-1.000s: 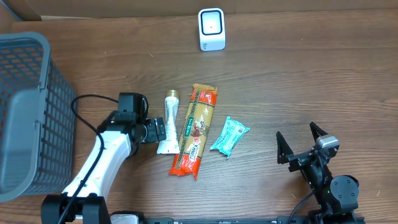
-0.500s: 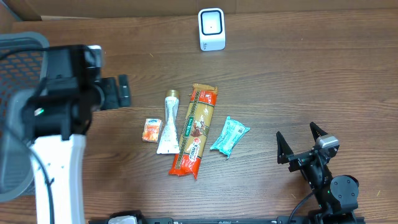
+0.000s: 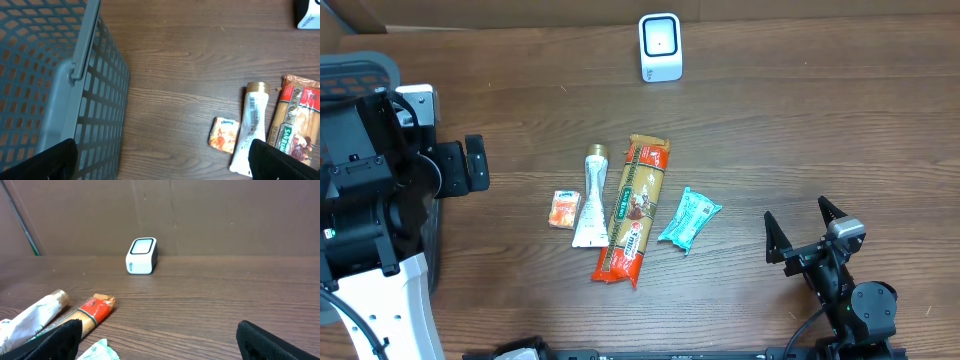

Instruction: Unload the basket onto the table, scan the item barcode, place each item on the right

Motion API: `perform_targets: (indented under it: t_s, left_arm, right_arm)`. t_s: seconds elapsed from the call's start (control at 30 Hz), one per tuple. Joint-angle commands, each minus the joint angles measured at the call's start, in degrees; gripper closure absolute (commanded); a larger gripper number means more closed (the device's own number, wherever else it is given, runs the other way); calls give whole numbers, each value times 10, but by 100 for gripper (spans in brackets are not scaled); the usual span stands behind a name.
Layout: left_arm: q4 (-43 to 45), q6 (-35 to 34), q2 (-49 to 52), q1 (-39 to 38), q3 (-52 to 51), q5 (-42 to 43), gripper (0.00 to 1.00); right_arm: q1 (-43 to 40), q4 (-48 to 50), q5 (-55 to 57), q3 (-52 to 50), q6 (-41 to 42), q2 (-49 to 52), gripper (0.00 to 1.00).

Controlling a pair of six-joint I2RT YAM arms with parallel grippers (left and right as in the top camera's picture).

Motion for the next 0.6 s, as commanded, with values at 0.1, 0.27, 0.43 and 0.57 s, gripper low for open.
perform_targets:
  t_s: [0.1,0.27,0.43,0.57]
  left_arm:
    - [0,7,9,2,8,3,0]
    - [0,7,13,2,8,3,0]
    - [0,7,14,2,8,3,0]
    - [0,7,14,2,8,3,0]
  right_arm:
    - [3,2,4,-6,1,-4,0]
    - [3,2,4,-6,1,-4,0]
    - [3,2,4,-6,1,-4,0]
    - [3,2,4,-6,1,-4,0]
